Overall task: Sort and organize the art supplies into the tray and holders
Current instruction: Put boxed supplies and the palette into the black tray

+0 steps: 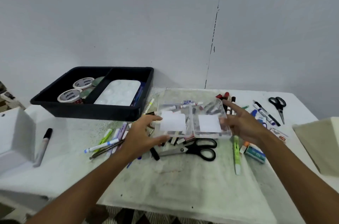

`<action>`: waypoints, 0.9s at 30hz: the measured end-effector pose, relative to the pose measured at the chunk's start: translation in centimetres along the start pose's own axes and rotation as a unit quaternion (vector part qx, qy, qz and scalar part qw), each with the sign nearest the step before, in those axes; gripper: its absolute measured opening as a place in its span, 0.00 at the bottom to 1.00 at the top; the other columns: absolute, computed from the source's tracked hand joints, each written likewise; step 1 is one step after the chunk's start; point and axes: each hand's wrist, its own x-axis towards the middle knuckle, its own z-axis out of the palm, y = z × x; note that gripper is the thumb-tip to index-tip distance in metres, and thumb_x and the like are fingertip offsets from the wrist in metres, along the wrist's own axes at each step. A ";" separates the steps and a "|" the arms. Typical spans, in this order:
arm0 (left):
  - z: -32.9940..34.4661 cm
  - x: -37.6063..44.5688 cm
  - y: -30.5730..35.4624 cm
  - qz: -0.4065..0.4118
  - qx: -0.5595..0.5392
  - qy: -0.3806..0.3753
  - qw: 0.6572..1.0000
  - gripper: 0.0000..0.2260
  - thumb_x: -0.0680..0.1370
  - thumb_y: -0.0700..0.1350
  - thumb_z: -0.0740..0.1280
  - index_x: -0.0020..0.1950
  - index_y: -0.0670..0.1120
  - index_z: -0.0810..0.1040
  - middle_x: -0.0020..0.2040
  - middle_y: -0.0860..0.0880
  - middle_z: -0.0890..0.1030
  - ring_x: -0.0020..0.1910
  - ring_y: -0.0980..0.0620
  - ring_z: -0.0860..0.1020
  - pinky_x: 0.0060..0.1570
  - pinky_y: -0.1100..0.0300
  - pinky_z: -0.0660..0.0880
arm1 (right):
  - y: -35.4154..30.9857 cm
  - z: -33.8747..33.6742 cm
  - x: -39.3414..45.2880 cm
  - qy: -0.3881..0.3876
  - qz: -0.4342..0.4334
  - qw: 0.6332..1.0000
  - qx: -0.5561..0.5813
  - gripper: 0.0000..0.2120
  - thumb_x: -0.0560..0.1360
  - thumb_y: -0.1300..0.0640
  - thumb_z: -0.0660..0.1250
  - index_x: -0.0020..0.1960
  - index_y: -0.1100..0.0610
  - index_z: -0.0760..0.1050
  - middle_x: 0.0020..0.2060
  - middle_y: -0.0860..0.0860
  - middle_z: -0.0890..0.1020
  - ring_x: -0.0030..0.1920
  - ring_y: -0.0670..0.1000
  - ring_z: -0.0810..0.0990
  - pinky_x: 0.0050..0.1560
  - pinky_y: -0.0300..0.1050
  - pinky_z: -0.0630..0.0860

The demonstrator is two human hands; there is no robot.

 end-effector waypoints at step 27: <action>0.3 -12.5 1.2 0.024 0.250 -0.272 0.929 0.48 0.55 0.82 0.58 0.68 0.56 0.73 0.54 0.58 0.67 0.54 0.59 0.64 0.53 0.61 0.60 | 8.1 1.4 -11.9 0.052 -0.015 0.898 -0.436 0.22 0.72 0.61 0.72 0.64 0.53 0.72 0.36 0.50 0.78 0.33 0.48 0.76 0.33 0.38 0.70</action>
